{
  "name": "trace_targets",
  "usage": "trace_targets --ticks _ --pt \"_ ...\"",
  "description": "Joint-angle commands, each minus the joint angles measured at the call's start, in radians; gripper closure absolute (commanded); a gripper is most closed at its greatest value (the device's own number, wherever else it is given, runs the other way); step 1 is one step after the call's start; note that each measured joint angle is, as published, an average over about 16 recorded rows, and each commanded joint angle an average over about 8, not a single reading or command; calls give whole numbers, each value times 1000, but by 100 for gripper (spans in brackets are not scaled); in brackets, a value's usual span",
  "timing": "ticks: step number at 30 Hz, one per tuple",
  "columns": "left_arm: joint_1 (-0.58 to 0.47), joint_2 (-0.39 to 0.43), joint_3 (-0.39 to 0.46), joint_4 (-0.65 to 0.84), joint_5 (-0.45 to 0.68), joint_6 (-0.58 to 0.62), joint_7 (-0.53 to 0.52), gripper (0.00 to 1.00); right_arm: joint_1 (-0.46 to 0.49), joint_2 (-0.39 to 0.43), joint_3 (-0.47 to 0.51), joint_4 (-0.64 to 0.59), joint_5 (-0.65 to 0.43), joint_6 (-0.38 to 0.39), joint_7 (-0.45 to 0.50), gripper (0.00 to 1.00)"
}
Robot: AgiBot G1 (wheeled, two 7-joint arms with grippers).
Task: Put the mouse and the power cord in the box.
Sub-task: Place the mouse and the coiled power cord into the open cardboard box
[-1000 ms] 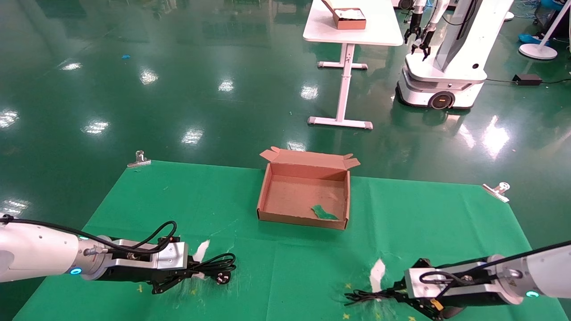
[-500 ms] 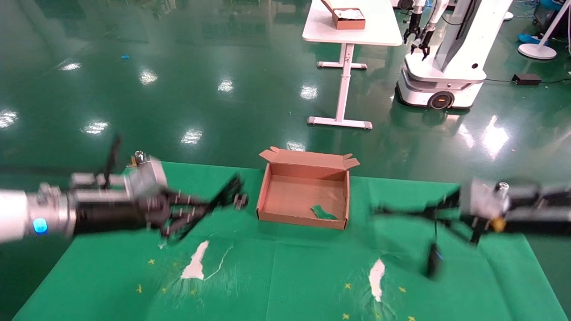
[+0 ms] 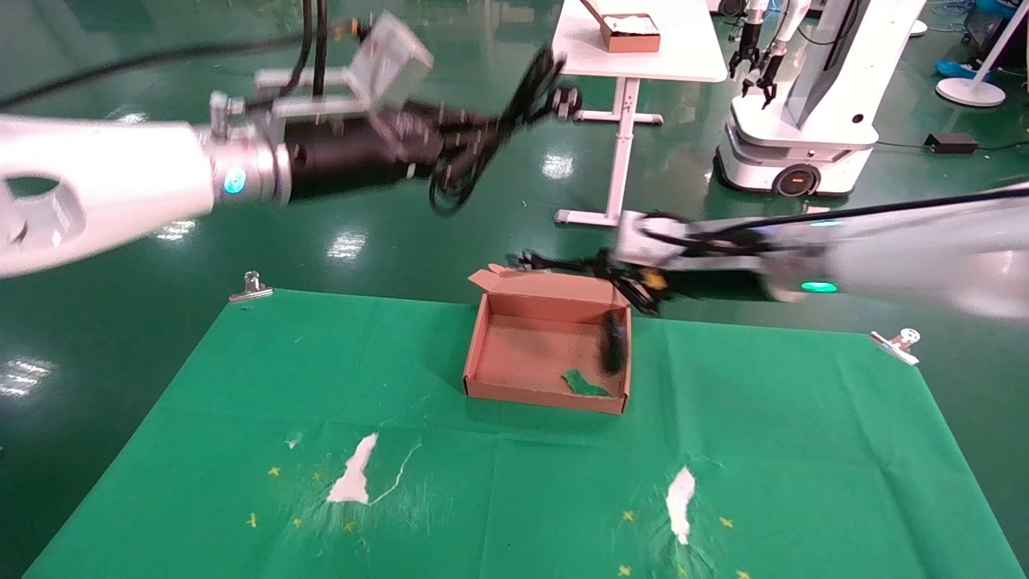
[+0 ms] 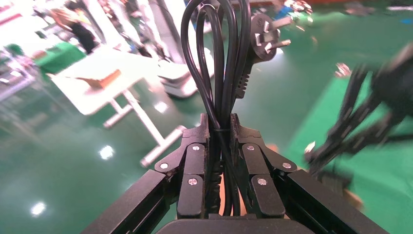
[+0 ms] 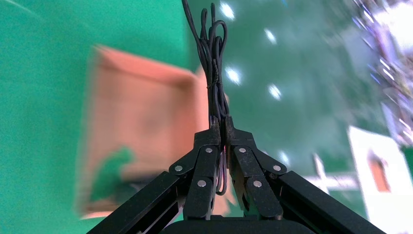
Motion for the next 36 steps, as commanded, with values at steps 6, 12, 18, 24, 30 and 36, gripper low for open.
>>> trace_targets --ticks 6,12,18,24,30,36 --pt "-12 13 -6 5 -9 -6 7 100 -87 -114 5 -33 7 217 4 100" --pt "6 -5 8 15 11 61 19 100 -150 -117 15 -10 37 208 54 73" --pt "15 -8 22 19 31 75 35 100 -173 -116 21 7 63 230 100 1" --pt "25 -1 45 23 64 59 53 100 -180 -112 18 16 75 252 113 0" --pt "33 37 73 21 105 -13 63 100 -169 -98 16 2 80 287 98 0" --pt "98 84 112 -55 147 -152 88 100 -106 -46 14 -8 76 317 43 0"
